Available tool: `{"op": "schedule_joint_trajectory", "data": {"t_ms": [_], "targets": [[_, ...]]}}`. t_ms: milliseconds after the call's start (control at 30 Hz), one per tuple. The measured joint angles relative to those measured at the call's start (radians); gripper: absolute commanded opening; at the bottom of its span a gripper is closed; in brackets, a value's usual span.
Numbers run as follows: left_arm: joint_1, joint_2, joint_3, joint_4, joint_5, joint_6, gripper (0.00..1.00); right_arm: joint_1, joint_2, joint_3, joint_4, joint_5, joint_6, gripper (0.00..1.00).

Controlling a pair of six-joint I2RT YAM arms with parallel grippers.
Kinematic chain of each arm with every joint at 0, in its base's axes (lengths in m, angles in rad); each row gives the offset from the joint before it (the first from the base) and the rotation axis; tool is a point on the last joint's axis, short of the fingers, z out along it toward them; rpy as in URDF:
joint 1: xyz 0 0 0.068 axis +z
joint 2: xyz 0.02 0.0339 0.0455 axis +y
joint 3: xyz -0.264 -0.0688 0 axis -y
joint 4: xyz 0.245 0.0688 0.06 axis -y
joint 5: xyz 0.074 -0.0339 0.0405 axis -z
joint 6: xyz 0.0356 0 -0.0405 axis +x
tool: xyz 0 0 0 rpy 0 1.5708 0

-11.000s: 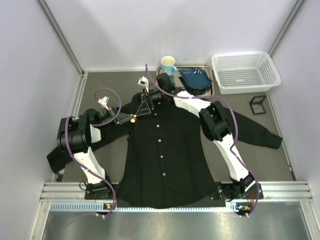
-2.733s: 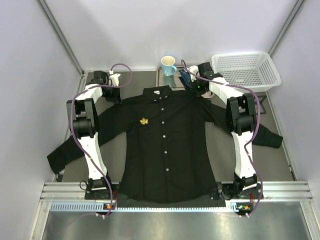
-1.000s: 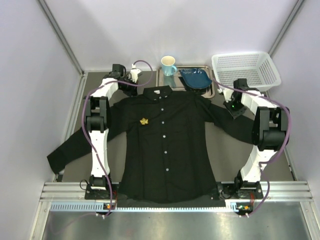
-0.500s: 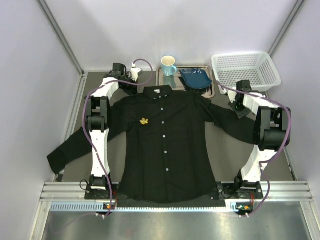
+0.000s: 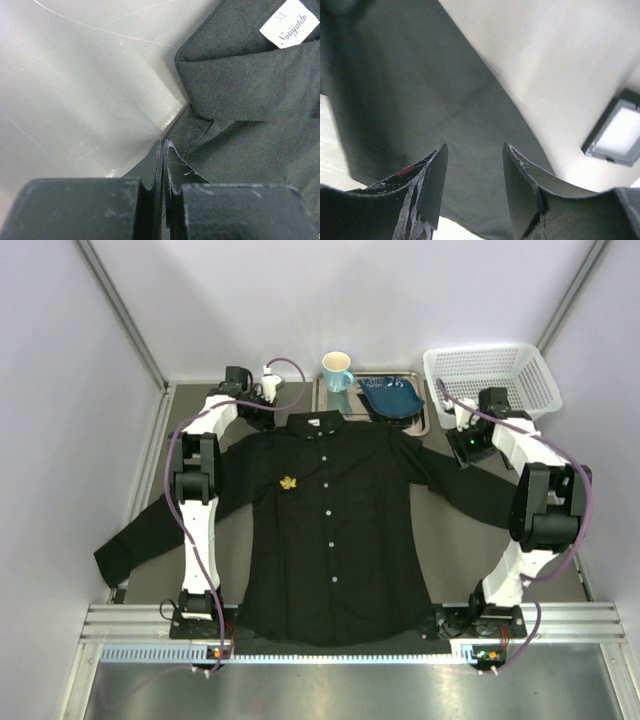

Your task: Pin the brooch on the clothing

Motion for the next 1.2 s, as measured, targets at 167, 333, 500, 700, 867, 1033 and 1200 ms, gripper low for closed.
{"op": "schedule_joint_trajectory", "data": {"t_ms": [167, 333, 500, 700, 867, 1033, 1200], "targets": [[0.000, 0.000, 0.000, 0.000, 0.000, -0.013, 0.00, 0.053, 0.033, 0.049, -0.005, -0.066, 0.060, 0.49], [0.000, 0.000, 0.000, 0.000, 0.000, -0.016, 0.00, 0.083, 0.141, 0.075, 0.006, -0.070, 0.089, 0.40], [0.000, 0.000, 0.000, 0.002, -0.001, -0.021, 0.00, 0.080, 0.189, 0.072, 0.019, -0.016, 0.069, 0.30], [0.002, 0.000, -0.001, 0.008, -0.006, -0.028, 0.00, 0.051, 0.166, 0.031, 0.056, 0.037, 0.048, 0.29], [0.006, 0.000, 0.000, 0.010, -0.004, -0.032, 0.00, -0.003, 0.162, 0.024, 0.077, 0.078, 0.045, 0.33], [0.006, 0.000, 0.000, 0.013, 0.002, -0.040, 0.00, -0.008, 0.162, 0.025, 0.082, 0.085, 0.049, 0.39], [0.006, 0.006, 0.011, 0.027, 0.014, -0.048, 0.00, -0.011, 0.162, 0.029, 0.083, 0.090, 0.059, 0.46]]}}
